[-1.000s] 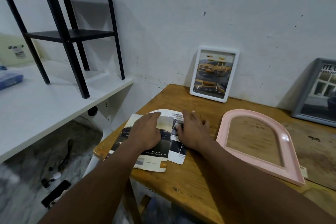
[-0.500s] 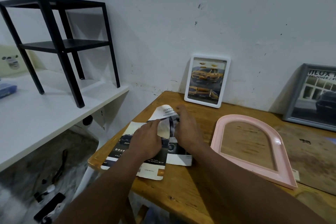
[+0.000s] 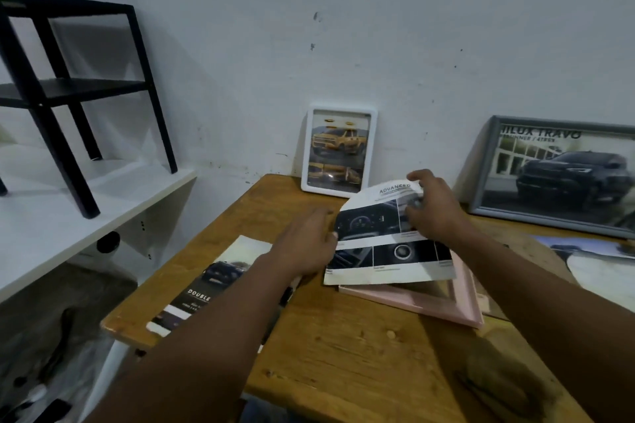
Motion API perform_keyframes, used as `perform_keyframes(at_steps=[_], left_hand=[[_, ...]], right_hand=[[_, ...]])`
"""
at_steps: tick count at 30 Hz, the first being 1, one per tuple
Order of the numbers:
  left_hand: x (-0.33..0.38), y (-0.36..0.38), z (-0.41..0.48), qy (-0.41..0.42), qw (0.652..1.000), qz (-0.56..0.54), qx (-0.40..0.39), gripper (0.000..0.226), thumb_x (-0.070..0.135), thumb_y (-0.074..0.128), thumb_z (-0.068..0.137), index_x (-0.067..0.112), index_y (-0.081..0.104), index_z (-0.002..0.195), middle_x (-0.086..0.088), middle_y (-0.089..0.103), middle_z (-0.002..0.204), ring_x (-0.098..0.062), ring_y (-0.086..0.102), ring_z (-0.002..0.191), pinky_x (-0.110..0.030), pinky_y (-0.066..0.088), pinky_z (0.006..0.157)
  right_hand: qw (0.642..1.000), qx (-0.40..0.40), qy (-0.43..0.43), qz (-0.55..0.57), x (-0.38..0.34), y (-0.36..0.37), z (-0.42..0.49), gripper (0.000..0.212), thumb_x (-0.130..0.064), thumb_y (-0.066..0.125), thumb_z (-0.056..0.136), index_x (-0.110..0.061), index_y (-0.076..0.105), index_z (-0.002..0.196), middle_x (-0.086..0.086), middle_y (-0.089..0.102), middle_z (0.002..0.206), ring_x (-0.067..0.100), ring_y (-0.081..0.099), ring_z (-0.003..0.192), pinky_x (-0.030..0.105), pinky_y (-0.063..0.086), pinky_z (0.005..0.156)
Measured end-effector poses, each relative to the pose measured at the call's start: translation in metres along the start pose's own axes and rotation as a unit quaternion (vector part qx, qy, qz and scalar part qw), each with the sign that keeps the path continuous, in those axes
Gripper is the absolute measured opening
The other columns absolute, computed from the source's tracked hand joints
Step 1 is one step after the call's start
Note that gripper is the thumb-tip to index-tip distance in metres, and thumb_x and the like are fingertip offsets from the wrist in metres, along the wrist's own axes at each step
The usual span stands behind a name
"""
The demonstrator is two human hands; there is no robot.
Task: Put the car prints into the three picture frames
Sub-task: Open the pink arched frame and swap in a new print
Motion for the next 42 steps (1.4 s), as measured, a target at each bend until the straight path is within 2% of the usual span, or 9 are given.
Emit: perform_keyframes(at_steps=[3,7,13,17,22,26,30,36,42], left_hand=[[0.027,0.041,0.004,0.014,0.998,-0.026,-0.059,0.046,0.026,0.057,0.101,0.031,0.045,0.145,0.005,0.056,0.138,-0.016,0.057,0.122,-0.031,0.056,0.087],[0.040,0.069,0.009,0.028,0.996,0.036,-0.076,0.042,0.024,0.060,0.099,0.025,0.054,0.141,0.001,0.057,0.140,-0.016,0.056,0.122,-0.023,0.048,0.088],[0.034,0.068,0.013,0.036,0.998,0.050,-0.028,0.040,0.024,0.064,0.097,0.022,0.058,0.136,0.002,0.059,0.134,-0.013,0.055,0.118,-0.015,0.040,0.079],[0.034,0.071,0.017,0.042,0.997,0.071,-0.011,0.037,0.027,0.062,0.097,0.021,0.060,0.134,0.002,0.059,0.131,-0.013,0.055,0.113,-0.016,0.040,0.078],[0.037,0.071,0.023,0.042,0.992,0.118,0.020,0.037,0.034,0.058,0.098,0.025,0.058,0.134,0.001,0.055,0.133,-0.016,0.050,0.120,-0.029,0.053,0.092],[0.070,0.082,0.029,0.080,0.992,0.091,0.026,0.036,0.032,0.058,0.099,0.024,0.058,0.134,0.000,0.050,0.139,-0.017,0.050,0.122,-0.037,0.055,0.096],[0.127,0.118,0.029,0.142,0.988,0.058,-0.011,0.043,0.033,0.059,0.098,0.024,0.054,0.140,0.002,0.049,0.146,-0.017,0.048,0.128,-0.040,0.049,0.104],[0.173,0.173,0.019,0.212,0.970,0.087,-0.081,0.045,0.037,0.051,0.099,0.024,0.050,0.142,0.002,0.051,0.145,-0.021,0.046,0.130,-0.045,0.044,0.107],[0.167,0.174,0.020,0.225,0.967,0.097,-0.069,0.040,0.038,0.045,0.100,0.021,0.054,0.134,0.001,0.056,0.135,-0.020,0.049,0.122,-0.045,0.045,0.102]], right_hand=[[0.998,-0.007,0.039,-0.038,0.043,-0.012,-0.013,0.054,-0.002,0.067,0.083,-0.018,0.049,0.132,0.014,0.049,0.131,0.028,0.057,0.103,0.038,0.054,0.084],[0.996,-0.029,0.066,-0.059,0.076,0.005,-0.037,0.047,-0.009,0.070,0.085,-0.019,0.053,0.128,0.008,0.041,0.141,0.028,0.049,0.117,0.044,0.048,0.099],[0.969,-0.020,0.015,-0.245,0.068,0.021,-0.051,0.035,-0.027,0.052,0.098,-0.028,0.054,0.132,0.000,0.040,0.153,0.026,0.024,0.143,0.049,0.022,0.111],[0.982,-0.049,0.019,-0.180,0.066,0.023,-0.046,0.028,-0.021,0.047,0.100,-0.027,0.060,0.123,0.001,0.059,0.132,0.022,0.048,0.124,0.044,0.029,0.104],[0.989,-0.038,0.045,-0.133,0.083,0.003,-0.047,0.038,-0.034,0.052,0.098,-0.029,0.050,0.136,0.001,0.052,0.142,0.023,0.039,0.136,0.051,0.024,0.111],[0.962,0.016,0.171,-0.213,0.137,-0.056,-0.053,0.061,-0.050,0.063,0.088,-0.025,0.042,0.140,0.008,0.049,0.144,0.032,0.046,0.130,0.054,0.039,0.106],[0.924,0.009,0.306,-0.229,0.201,-0.104,-0.075,0.071,-0.056,0.064,0.082,-0.018,0.037,0.137,0.016,0.052,0.135,0.039,0.047,0.125,0.052,0.041,0.102],[0.921,0.012,0.336,-0.199,0.218,-0.111,-0.081,0.064,-0.045,0.064,0.079,-0.017,0.040,0.131,0.013,0.056,0.124,0.036,0.050,0.117,0.050,0.035,0.097],[0.929,0.044,0.362,-0.064,0.223,-0.116,-0.077,0.063,-0.034,0.078,0.075,-0.018,0.042,0.124,0.016,0.052,0.125,0.037,0.051,0.114,0.048,0.038,0.095]])
Point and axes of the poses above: each hand's wrist, its own z-axis towards the middle knuckle, its own y-axis out of the palm, x = y × z, the point moved 10 cm from there along z, towards the middle knuckle
